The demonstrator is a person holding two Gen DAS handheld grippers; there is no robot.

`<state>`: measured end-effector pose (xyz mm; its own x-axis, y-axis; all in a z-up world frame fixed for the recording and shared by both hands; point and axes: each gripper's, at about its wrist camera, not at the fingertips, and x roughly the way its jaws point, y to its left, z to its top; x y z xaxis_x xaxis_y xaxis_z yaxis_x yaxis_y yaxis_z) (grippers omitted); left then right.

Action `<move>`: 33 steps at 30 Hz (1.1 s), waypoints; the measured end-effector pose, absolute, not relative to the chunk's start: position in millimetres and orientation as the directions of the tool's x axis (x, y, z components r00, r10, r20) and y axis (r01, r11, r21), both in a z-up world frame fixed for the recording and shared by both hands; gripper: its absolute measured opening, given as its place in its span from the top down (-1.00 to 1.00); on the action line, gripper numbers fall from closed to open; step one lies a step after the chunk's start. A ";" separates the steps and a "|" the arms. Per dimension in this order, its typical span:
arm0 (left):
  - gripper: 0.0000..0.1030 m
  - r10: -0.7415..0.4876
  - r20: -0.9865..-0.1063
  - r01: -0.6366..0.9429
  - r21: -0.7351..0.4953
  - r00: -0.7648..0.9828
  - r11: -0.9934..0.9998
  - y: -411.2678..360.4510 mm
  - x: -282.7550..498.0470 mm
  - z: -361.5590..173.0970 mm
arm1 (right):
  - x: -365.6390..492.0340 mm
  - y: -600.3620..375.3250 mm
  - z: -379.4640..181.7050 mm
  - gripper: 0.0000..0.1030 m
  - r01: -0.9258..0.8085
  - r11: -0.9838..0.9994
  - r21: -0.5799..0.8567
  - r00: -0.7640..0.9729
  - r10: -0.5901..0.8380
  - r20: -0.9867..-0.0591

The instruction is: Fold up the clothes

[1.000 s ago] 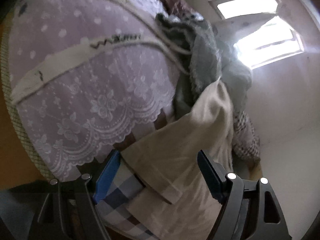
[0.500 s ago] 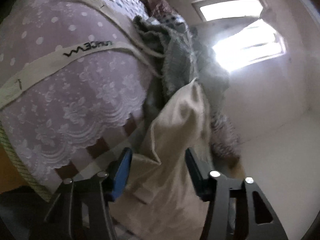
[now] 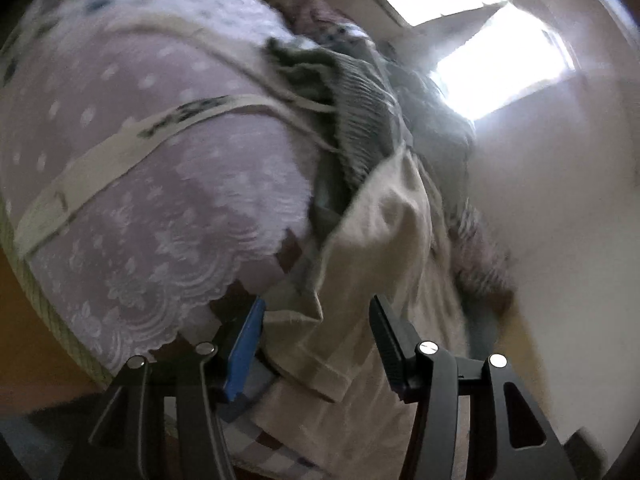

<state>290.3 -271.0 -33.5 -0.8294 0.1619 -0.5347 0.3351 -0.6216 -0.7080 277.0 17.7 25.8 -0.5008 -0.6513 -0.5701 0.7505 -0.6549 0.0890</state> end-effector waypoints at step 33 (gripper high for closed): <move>0.85 0.109 -0.673 0.397 -0.550 -0.731 -0.735 -258.3 290.6 -33.6 | 280.9 16.7 23.3 -0.44 0.746 -0.661 0.078 -0.503 -0.637 -0.584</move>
<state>290.6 -258.3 -33.6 -0.7313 0.1090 -0.6733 0.3968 -0.7350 -0.5499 280.9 16.7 23.3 -0.5032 -0.6374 -0.5836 0.7465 -0.6608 0.0781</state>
